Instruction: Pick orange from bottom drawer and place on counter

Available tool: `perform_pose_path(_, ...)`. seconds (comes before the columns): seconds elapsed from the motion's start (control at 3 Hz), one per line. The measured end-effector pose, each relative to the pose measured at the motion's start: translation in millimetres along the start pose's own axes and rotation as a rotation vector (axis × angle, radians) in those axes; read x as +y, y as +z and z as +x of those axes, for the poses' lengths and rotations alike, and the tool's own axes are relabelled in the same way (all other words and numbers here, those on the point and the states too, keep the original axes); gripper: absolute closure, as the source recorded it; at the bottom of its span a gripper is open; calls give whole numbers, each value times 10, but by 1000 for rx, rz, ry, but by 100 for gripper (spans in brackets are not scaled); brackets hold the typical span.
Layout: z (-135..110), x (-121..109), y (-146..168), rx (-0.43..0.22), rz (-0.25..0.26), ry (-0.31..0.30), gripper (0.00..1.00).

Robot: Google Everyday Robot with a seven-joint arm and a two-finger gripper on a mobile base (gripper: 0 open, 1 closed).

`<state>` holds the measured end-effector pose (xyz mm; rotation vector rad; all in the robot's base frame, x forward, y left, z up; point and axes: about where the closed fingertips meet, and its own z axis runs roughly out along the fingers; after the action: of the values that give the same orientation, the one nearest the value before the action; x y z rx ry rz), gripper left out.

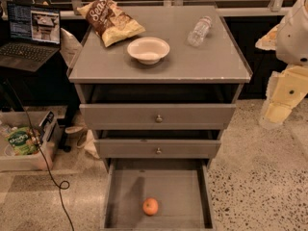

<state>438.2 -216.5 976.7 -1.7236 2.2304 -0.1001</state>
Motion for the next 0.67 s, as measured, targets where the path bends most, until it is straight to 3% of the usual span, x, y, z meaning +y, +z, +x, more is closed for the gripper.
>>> perform_pose_path(0.33, 0, 0, 0, 0, 0, 0, 0)
perform_pose_path(0.67, -41, -24, 94, -73, 29, 13, 0)
